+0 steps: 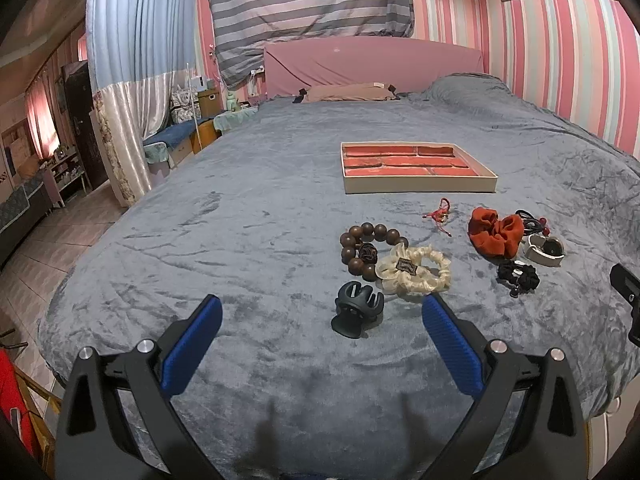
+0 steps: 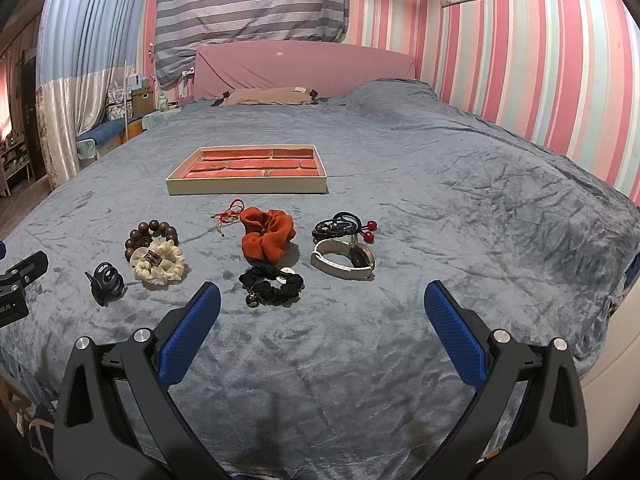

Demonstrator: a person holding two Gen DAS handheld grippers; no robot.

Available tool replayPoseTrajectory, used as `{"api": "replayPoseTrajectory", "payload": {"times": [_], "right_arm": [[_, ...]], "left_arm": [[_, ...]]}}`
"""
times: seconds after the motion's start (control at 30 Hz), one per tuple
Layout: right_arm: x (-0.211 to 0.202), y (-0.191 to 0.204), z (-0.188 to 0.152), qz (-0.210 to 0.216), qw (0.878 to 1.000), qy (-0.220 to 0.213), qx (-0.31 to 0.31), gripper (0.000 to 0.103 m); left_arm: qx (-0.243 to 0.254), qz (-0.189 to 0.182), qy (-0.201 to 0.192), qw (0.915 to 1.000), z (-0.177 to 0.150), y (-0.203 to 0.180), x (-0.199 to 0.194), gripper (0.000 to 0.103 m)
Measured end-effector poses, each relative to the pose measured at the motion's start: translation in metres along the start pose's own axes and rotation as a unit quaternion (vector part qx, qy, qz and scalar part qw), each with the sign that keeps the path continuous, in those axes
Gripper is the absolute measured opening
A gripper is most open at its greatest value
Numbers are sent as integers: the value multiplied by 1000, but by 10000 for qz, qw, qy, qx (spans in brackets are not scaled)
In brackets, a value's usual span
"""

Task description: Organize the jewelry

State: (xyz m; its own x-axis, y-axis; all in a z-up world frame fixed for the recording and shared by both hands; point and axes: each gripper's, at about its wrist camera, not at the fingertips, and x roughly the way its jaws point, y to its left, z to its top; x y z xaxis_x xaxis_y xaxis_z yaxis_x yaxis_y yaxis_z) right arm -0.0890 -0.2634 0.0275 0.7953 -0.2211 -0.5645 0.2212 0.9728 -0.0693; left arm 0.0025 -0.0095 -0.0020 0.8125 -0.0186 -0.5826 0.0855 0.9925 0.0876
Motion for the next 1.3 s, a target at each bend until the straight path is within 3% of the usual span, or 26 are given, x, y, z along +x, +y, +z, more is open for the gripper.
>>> {"api": "replayPoseTrajectory", "payload": {"times": [1.3], "right_arm": [[3, -4, 1, 19, 10000, 18, 32, 99]], "left_arm": [[-22, -96, 107, 9999, -1, 5, 8, 98]]}}
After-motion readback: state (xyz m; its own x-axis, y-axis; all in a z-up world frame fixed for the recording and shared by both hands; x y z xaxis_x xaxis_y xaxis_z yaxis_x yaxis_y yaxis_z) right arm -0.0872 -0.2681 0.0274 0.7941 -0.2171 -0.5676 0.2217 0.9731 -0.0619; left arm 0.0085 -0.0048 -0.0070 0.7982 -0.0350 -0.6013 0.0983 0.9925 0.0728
